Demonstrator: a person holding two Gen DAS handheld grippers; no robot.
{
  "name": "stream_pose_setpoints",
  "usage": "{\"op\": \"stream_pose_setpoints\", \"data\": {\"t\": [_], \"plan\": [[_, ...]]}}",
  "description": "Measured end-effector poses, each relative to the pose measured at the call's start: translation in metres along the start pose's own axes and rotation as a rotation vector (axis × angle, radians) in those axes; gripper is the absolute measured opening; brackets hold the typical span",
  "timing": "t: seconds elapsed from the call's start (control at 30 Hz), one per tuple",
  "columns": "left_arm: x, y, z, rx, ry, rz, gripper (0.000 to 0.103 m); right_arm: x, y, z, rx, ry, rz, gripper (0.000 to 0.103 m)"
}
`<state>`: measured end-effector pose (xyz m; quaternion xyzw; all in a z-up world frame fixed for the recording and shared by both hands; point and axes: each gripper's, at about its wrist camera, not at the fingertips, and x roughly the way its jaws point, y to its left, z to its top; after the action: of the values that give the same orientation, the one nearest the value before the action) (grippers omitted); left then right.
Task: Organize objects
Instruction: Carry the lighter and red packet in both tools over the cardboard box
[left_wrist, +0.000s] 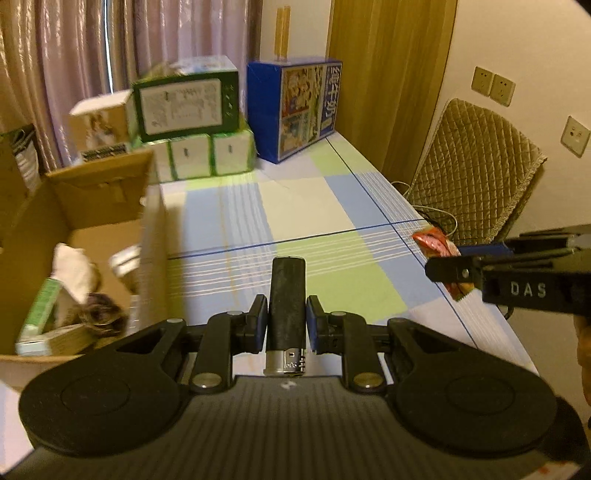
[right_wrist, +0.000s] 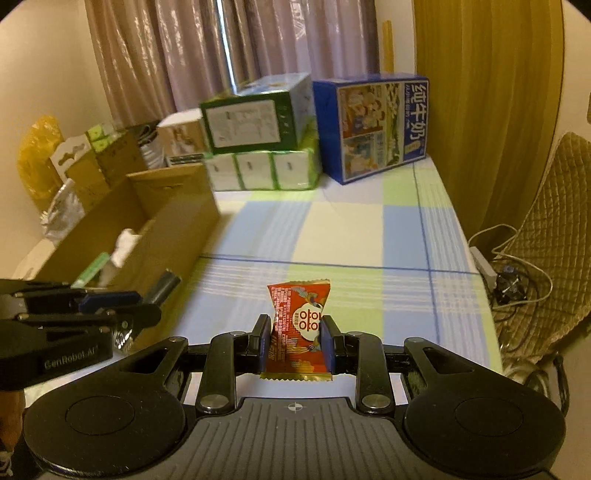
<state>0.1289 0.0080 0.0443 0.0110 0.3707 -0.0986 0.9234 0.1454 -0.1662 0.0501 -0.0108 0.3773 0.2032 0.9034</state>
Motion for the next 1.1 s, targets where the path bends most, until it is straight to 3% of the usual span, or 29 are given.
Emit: {"op": "stream_pose_setpoints", "data": {"t": [0.37,1.1], "plan": [[-0.079,0.029,-0.023,-0.021,-0.034,0.037,0.018,-0.034,0.072,-0.029,-0.016,-0.001,0.035,0.025],[-0.141,0.124,-0.065,-0.149,-0.044,0.205,0.018,-0.017,0.177,-0.030,-0.149,0.012,0.161,0.025]]}}
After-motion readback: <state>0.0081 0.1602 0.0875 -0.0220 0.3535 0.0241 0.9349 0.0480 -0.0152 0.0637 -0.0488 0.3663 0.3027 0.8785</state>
